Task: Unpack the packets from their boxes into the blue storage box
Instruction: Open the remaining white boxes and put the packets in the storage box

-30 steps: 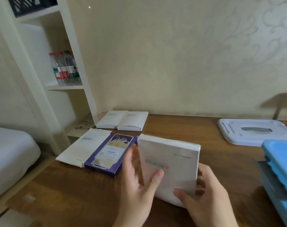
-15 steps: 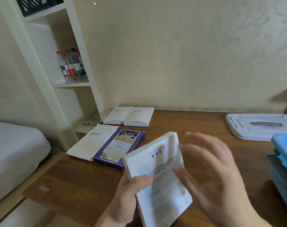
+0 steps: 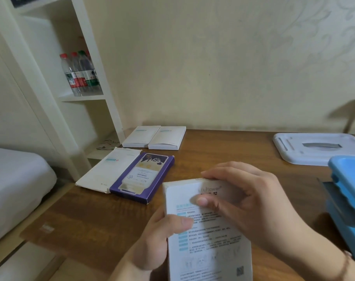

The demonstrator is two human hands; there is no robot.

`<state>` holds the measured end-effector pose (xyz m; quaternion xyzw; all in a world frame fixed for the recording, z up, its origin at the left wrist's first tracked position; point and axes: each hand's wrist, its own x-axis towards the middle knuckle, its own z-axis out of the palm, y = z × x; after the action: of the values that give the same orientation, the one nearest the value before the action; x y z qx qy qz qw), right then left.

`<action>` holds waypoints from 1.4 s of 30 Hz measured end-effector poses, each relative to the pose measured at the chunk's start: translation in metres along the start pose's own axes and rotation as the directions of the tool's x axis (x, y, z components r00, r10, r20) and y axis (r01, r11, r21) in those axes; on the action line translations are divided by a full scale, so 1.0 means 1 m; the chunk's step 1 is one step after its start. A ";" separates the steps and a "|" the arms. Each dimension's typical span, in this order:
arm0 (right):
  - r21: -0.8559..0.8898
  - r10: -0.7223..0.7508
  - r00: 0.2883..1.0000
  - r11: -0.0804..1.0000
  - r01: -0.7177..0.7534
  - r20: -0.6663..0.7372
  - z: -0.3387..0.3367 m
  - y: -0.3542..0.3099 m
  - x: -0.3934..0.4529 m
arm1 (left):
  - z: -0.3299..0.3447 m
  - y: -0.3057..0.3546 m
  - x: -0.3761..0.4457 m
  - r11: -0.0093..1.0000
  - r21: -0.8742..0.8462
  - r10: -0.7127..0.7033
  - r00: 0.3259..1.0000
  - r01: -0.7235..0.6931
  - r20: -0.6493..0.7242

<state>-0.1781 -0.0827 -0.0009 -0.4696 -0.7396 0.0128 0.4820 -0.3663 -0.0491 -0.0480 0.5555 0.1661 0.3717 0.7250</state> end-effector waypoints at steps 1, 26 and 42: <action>0.015 0.017 1.000 1.000 -0.017 0.018 -0.001 0.001 -0.001 | -0.001 -0.001 0.000 1.000 0.002 -0.016 1.000 0.016 -0.011; 0.271 -0.070 0.926 0.962 -0.035 0.371 -0.011 0.030 -0.008 | -0.004 0.035 0.018 0.844 0.124 -0.475 0.833 0.523 -0.284; 0.204 -0.186 0.911 0.972 0.116 0.368 -0.008 0.037 -0.016 | -0.003 0.029 0.007 0.852 0.154 -0.513 0.856 0.501 0.055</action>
<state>-0.1452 -0.0766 -0.0252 -0.3542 -0.8497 0.1331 0.3671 -0.3740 -0.0391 -0.0208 0.5563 0.2972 0.1287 0.7652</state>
